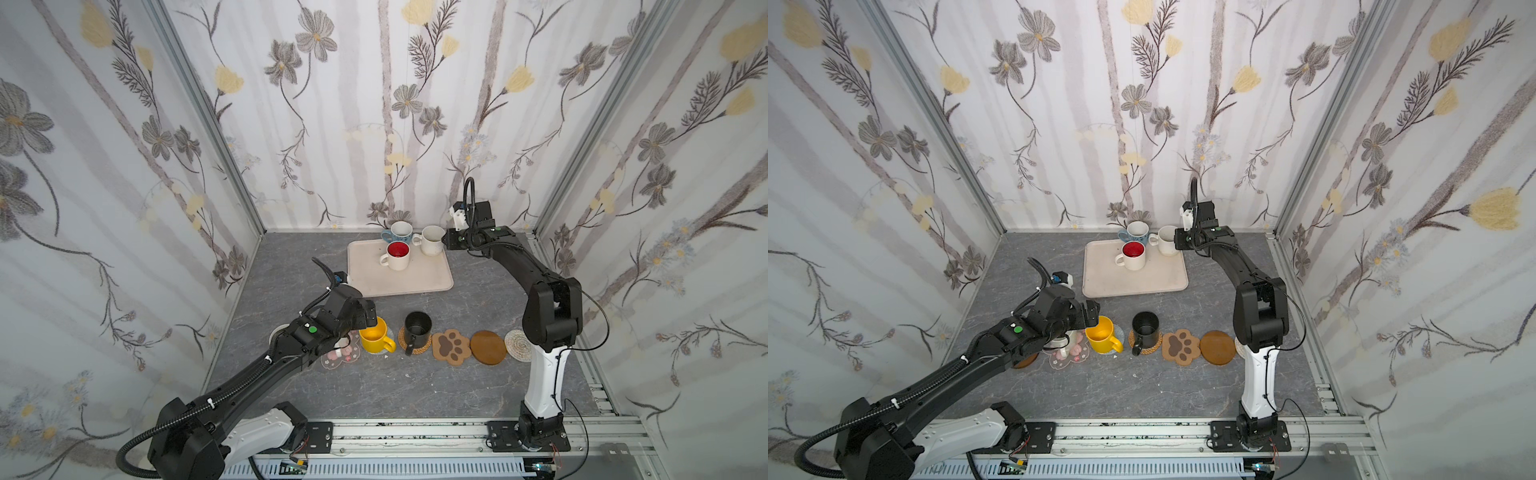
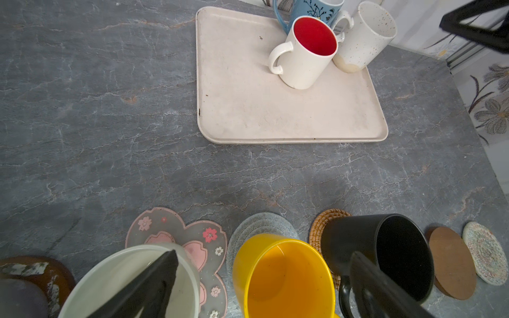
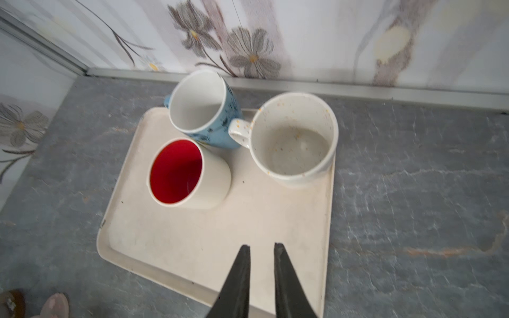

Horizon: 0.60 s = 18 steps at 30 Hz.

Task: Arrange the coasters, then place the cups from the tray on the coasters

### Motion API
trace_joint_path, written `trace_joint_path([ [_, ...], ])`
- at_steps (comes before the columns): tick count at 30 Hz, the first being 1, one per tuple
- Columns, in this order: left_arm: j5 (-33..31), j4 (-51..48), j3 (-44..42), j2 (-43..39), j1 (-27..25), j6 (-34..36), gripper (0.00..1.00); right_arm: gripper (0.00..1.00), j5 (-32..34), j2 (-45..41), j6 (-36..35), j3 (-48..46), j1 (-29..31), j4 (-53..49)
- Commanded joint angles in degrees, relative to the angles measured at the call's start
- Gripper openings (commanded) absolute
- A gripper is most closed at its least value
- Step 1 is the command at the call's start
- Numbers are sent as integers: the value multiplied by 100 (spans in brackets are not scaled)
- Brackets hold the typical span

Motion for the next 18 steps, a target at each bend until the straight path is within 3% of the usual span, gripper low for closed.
trace_joint_path([
  [1,53,132,121,8,40,100,100,19,-22,-28,-297,-165,-57,26],
  [12,106,130,110,-34,129,146,100,21,264,540,-110,-433,-220,155],
  [18,134,131,85,17,155,138,100,29,246,779,-74,-326,-238,161],
])
